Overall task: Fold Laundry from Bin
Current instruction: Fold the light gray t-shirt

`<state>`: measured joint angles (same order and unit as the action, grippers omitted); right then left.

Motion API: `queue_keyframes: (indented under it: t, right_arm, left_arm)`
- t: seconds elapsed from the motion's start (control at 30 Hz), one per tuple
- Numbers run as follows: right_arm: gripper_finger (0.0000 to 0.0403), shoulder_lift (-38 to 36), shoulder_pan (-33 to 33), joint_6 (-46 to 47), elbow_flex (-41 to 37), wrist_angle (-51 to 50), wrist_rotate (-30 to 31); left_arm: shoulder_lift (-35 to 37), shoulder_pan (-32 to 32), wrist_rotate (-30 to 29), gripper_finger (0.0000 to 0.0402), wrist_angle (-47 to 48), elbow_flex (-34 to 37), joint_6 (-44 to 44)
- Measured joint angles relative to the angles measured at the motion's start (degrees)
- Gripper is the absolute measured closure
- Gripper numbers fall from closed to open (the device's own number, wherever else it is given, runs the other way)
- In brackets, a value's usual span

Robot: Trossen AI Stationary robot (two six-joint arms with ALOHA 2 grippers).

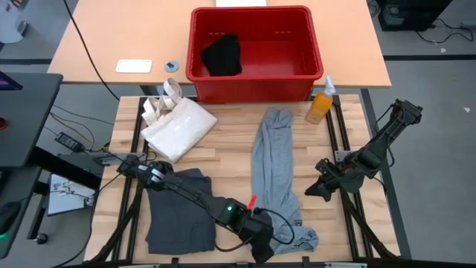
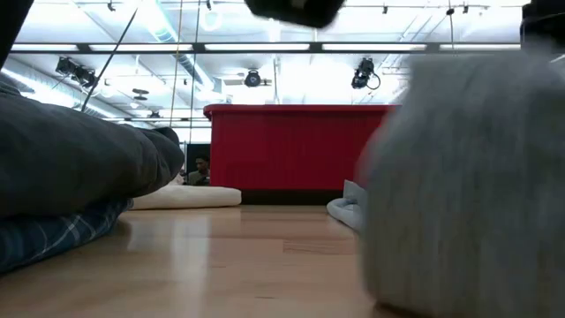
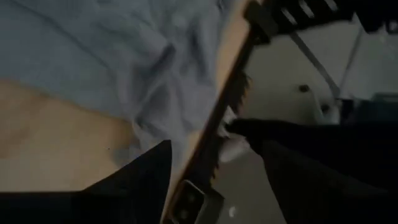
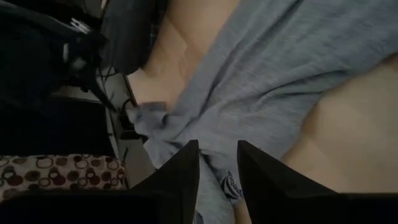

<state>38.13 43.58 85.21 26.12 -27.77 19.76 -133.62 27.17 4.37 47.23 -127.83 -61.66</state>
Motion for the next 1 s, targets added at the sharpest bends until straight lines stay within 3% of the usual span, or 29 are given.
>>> queue_keyframes:
  t: [0.2,0.27,0.63,0.8,1.0]
  right_arm:
    - [0.0294,3.0,-0.8,-3.4,8.1,-8.0,0.6]
    - [0.0298,4.8,-0.9,-7.0,10.7,-10.6,1.6]
    - [0.0304,23.9,-0.6,-28.4,13.3,-6.9,-4.7]
    - [0.0304,28.4,0.6,-26.3,13.3,-6.6,-2.5]
    - [0.0304,26.9,3.3,-19.4,13.3,-5.2,4.9]
  left_arm:
    - [3.0,-1.5,-13.8,0.0151,7.8,0.0,6.6]
    - [3.9,-3.5,-15.1,0.0160,8.8,0.0,10.8]
    - [4.2,-21.2,-10.4,0.0215,10.3,0.0,30.9]
    - [4.2,-29.8,-6.2,0.0226,10.3,0.0,42.0]
    - [4.1,-40.1,-0.9,0.0230,7.7,0.0,49.2]
